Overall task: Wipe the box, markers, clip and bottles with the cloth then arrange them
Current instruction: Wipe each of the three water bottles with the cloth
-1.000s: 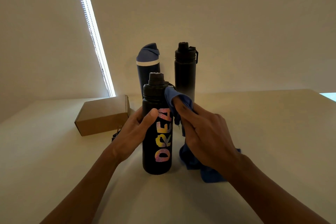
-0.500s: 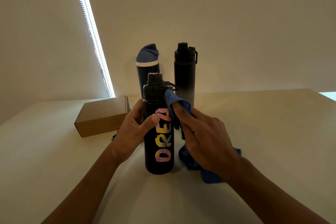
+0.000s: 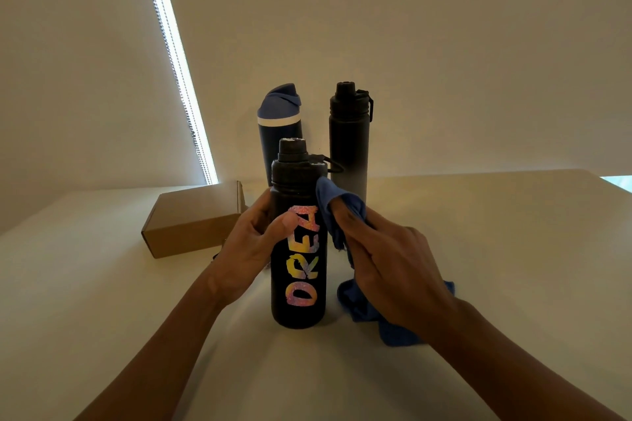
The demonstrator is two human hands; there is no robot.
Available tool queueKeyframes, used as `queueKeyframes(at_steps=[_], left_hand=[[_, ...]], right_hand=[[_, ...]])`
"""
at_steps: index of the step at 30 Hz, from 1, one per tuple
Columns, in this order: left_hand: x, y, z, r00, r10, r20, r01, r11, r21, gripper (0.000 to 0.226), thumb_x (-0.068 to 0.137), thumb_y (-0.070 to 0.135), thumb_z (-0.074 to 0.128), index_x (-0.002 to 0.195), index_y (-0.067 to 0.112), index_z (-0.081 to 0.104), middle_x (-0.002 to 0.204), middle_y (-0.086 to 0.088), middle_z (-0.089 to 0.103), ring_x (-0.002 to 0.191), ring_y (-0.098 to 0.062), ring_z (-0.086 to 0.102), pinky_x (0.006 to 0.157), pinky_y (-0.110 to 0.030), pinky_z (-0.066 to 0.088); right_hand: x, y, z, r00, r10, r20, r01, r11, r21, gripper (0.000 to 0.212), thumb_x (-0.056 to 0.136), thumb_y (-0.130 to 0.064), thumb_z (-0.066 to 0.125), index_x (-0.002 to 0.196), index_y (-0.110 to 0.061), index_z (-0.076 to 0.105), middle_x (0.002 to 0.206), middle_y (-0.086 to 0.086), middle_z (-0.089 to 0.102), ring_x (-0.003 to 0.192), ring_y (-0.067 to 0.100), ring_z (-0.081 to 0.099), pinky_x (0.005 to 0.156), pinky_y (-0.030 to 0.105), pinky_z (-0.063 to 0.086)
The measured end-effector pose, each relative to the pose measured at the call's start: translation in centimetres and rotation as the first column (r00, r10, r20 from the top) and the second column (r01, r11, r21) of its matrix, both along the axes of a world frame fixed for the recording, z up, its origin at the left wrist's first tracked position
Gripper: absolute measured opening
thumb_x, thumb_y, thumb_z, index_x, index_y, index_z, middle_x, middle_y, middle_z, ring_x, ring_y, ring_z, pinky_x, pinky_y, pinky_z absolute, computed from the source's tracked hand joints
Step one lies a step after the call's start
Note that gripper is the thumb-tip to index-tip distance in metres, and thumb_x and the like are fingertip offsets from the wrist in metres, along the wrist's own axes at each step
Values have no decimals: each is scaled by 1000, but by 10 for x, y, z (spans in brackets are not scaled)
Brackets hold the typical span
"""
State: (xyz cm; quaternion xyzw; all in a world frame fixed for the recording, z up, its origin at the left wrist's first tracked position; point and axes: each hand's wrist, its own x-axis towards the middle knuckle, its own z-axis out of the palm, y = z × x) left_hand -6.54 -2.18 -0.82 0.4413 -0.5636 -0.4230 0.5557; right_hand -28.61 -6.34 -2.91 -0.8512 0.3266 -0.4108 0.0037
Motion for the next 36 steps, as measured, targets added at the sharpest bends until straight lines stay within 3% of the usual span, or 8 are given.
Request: queueKeyframes(at_steps=[2,7,10,14,19,25,33,36], left_hand=[[0,0,-1,1000,-13,-5,13,1000,7,89,66,75,81,136,28,54,122,-10,73,113,-33,72,90,-42,62],[2,-1,-3,1000,-12,-16,12,1000,17,84,67,73,81,134,30,56,122,-11,73,112,-35,72,89,-42,62],[3,-2,-4,999,-22,-44,24,999,25,84,68,72,81,134,27,56,119,-13,73,110,-37,73,87,-42,62],[3,-2,-5,998,-42,-49,44,998,35,67,80,57,72,136,23,55,119,-13,74,111,-37,72,86,-41,62],[4,-3,-7,996,-57,-62,60,997,56,85,70,71,80,134,20,56,119,-14,74,111,-36,73,85,-38,61],[7,-5,-7,998,-54,-33,56,997,59,56,84,54,62,129,20,57,114,-12,76,109,-36,73,85,-39,62],[8,-4,-7,996,-53,-65,58,995,85,94,65,76,79,130,12,56,113,-16,75,106,-36,73,85,-38,61],[8,-4,-6,989,-57,-140,71,993,98,100,57,76,84,130,13,57,110,-15,76,102,-34,75,82,-37,62]], right_hand=[[2,3,10,1000,-10,28,9,999,33,62,90,-51,32,124,-9,63,87,-1,66,61,-4,41,60,1,32],[14,2,18,999,27,31,-28,999,31,67,90,-55,28,127,-9,60,86,-4,59,59,-3,43,61,4,31],[6,6,5,995,69,72,-80,984,157,75,90,-65,32,118,-2,64,83,9,67,64,9,53,62,27,49],[4,6,5,998,23,63,-23,1000,8,40,94,-40,40,124,-18,54,79,4,66,57,8,54,51,32,57],[16,9,17,1000,4,25,-4,1000,-12,51,96,-39,37,131,-8,56,84,4,66,64,4,49,57,25,55],[2,9,3,1000,4,10,-5,997,79,46,94,-42,35,124,-15,58,78,3,66,59,6,50,53,30,54],[14,7,13,1000,7,6,-8,994,112,68,89,-55,24,128,-11,58,90,3,66,68,9,55,69,26,54],[8,10,4,993,-13,-117,28,992,120,80,84,-61,12,135,-16,55,97,2,66,72,4,47,67,9,35]])
